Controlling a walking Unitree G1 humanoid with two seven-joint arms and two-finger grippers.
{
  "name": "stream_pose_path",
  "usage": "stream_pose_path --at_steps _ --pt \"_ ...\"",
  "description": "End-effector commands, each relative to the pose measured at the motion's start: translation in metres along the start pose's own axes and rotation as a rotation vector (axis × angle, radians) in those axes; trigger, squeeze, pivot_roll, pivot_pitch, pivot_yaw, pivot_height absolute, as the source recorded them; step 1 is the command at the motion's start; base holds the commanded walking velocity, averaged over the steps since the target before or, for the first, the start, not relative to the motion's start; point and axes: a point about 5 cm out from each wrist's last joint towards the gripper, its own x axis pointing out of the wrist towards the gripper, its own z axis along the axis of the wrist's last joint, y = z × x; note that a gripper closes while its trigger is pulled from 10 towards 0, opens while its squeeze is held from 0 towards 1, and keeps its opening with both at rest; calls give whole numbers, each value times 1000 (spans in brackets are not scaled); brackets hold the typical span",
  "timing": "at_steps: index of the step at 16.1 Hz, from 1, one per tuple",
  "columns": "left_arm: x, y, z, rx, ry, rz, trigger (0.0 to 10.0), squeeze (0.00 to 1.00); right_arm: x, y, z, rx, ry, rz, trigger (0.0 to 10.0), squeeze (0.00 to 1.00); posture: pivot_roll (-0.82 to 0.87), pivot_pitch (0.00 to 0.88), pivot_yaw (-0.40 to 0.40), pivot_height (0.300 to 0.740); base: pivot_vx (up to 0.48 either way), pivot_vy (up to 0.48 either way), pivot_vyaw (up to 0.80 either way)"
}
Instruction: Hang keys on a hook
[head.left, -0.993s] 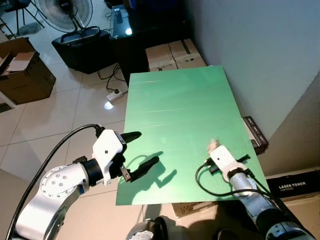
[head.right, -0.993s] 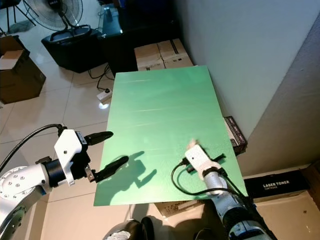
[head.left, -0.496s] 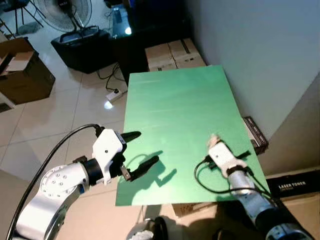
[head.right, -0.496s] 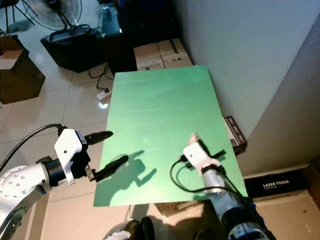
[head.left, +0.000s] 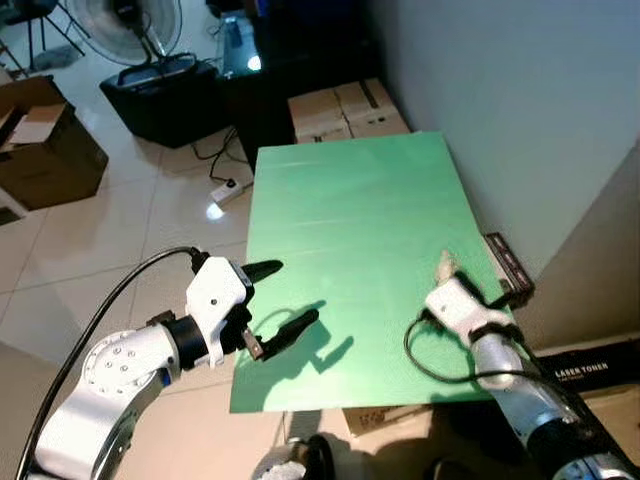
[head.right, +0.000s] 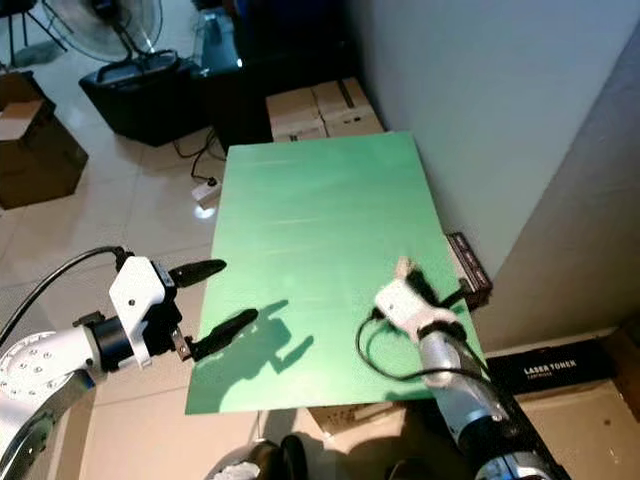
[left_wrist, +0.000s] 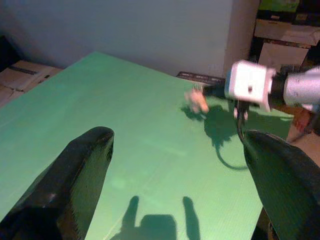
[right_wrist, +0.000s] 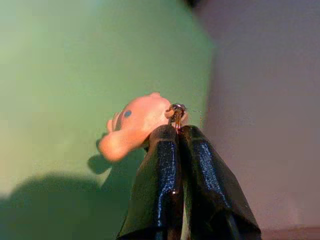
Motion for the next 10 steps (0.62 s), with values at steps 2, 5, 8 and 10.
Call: stream_pose_path --at_steps 2,5,8,10 --pt "0 2 -3 1 13 14 10000 0 -1 16 1 -6 16 93 0 0 146 100 182 740 0 0 0" --pt "-1 -1 -3 -2 13 15 10000 0 6 15 10 -40 5 115 10000 0 154 107 175 740 0 0 0" --pt "-2 -1 -3 -5 13 19 10000 0 11 15 13 -45 13 142 10000 0 156 102 165 740 0 0 0" --pt "-2 -1 -3 -7 13 23 10000 0 13 15 15 -37 -1 143 10000 1000 158 103 162 740 0 0 0"
